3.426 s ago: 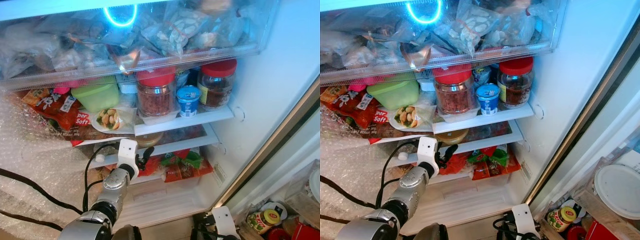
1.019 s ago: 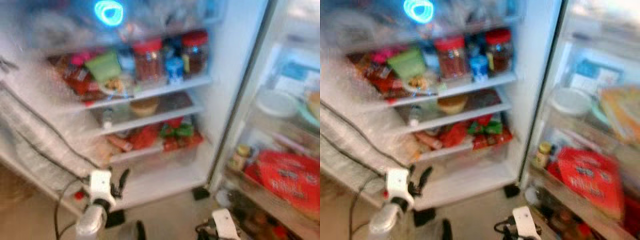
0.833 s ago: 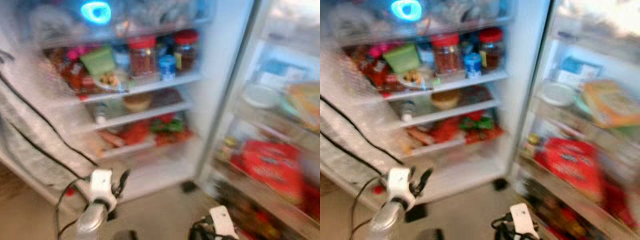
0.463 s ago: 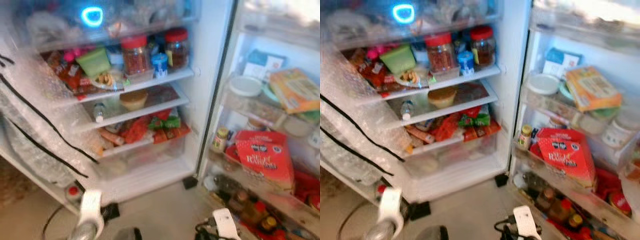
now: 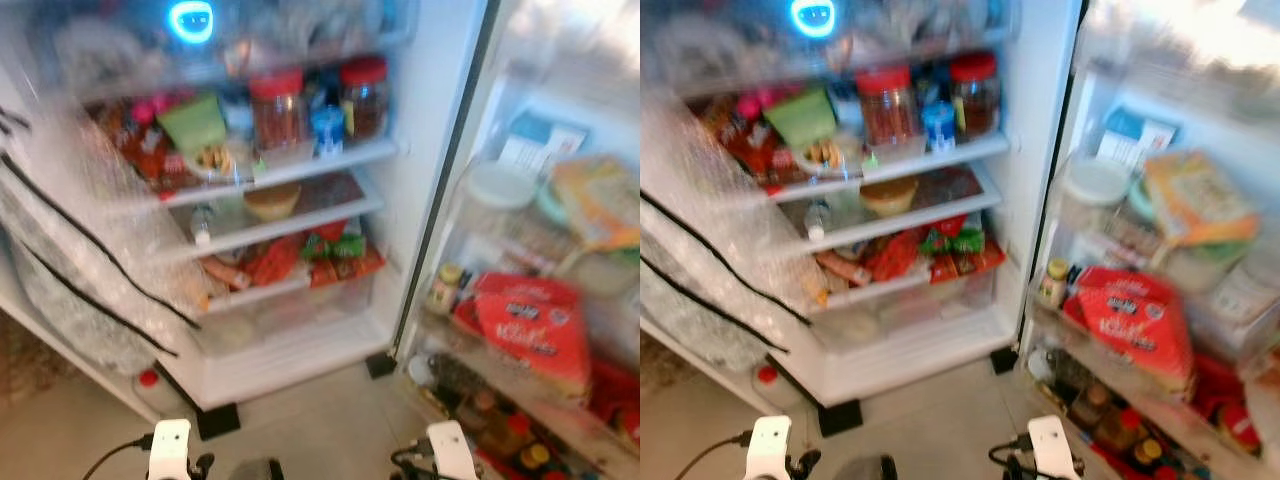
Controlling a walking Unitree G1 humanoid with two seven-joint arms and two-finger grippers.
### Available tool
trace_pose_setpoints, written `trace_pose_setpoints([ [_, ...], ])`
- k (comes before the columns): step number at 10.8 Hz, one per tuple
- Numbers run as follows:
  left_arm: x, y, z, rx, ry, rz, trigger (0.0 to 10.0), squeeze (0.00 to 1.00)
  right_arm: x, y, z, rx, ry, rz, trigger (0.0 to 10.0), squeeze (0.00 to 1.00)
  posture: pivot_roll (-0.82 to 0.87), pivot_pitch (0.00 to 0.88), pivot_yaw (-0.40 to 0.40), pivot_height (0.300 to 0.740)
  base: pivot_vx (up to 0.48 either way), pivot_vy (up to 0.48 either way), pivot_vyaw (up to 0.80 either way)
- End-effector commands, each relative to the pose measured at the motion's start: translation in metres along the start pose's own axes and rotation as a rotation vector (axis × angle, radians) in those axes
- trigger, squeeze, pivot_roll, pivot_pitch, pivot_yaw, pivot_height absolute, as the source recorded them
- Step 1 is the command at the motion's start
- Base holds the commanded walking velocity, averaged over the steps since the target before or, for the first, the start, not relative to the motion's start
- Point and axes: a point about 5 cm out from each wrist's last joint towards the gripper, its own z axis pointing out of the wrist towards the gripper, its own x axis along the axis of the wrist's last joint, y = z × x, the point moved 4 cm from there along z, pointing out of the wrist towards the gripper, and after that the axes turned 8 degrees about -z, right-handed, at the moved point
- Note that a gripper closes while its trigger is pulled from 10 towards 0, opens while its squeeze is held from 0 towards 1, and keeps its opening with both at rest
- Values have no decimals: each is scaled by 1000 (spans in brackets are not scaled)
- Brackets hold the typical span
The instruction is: Restocking fridge
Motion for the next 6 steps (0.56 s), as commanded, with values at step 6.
trace_pose_setpoints([
  [6,-7,-2,-1,10,-33,17,10000,0,-22,-14,-4,47,-79,-7,10000,0,-115,17,69,740,0,57,0],
])
